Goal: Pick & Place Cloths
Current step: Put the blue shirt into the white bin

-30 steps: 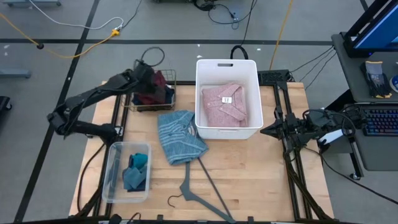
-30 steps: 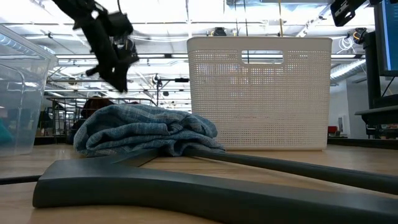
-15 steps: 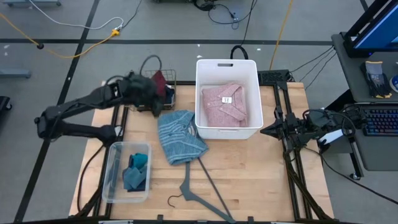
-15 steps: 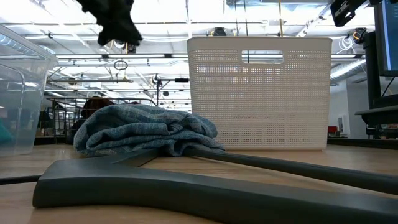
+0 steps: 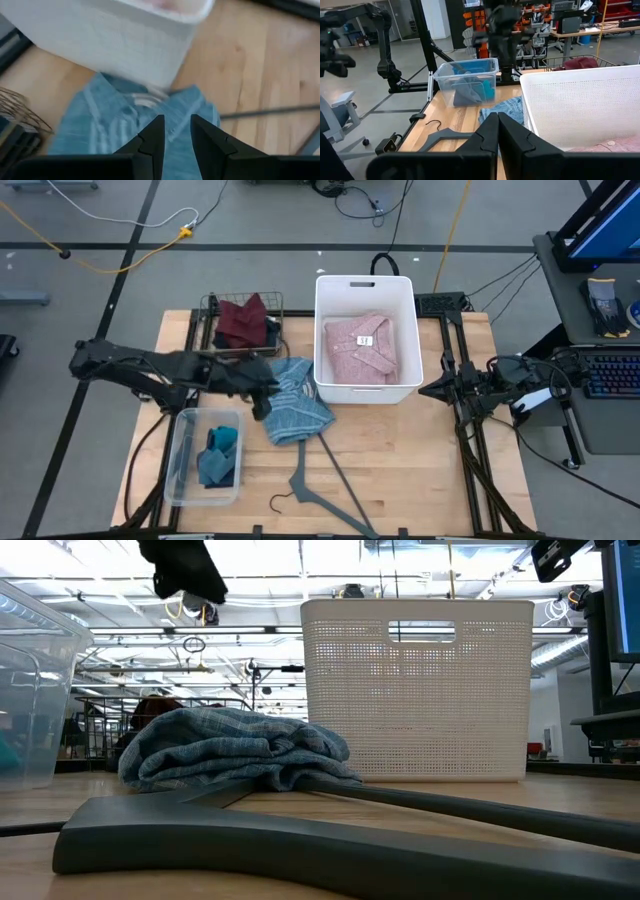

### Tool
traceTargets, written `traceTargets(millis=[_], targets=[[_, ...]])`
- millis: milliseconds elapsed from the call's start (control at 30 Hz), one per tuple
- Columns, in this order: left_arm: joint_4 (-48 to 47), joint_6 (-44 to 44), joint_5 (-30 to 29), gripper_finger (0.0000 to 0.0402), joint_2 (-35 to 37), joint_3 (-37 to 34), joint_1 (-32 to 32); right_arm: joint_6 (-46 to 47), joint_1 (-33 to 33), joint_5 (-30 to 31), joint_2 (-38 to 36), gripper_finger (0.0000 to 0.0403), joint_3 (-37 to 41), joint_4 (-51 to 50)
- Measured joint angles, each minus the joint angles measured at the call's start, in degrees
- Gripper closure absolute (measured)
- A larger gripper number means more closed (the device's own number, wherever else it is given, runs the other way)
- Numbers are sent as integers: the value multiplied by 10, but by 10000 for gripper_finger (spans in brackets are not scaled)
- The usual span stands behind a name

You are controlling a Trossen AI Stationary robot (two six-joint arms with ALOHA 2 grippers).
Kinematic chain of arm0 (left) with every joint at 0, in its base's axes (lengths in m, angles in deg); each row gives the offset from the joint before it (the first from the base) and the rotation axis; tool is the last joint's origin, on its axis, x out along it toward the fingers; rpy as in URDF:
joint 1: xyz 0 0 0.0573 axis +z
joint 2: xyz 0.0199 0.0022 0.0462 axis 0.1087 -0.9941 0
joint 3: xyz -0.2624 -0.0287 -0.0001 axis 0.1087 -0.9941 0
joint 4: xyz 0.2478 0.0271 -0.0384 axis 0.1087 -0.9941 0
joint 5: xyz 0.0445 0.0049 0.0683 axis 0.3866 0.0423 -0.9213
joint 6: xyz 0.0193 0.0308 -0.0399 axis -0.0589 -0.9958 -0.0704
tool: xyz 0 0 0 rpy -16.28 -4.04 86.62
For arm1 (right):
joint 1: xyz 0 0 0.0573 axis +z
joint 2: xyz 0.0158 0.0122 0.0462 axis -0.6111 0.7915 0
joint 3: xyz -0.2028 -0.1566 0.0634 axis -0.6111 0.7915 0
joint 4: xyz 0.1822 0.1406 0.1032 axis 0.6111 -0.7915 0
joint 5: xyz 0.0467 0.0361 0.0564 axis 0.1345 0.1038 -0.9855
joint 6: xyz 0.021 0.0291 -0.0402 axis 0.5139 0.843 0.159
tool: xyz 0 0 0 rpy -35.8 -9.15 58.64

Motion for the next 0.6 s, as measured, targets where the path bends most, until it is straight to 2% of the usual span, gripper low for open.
traceTargets(millis=[333, 433, 600], targets=[[-19, 170, 21, 300, -105, 0, -31, 0, 0, 0, 0, 403, 0, 0], [-38, 242, 35, 267, -115, 0, -29, 0, 0, 0, 0, 403, 0, 0], [-82, 374, 33, 190, -116, 0, -28, 0, 0, 0, 0, 403, 0, 0]])
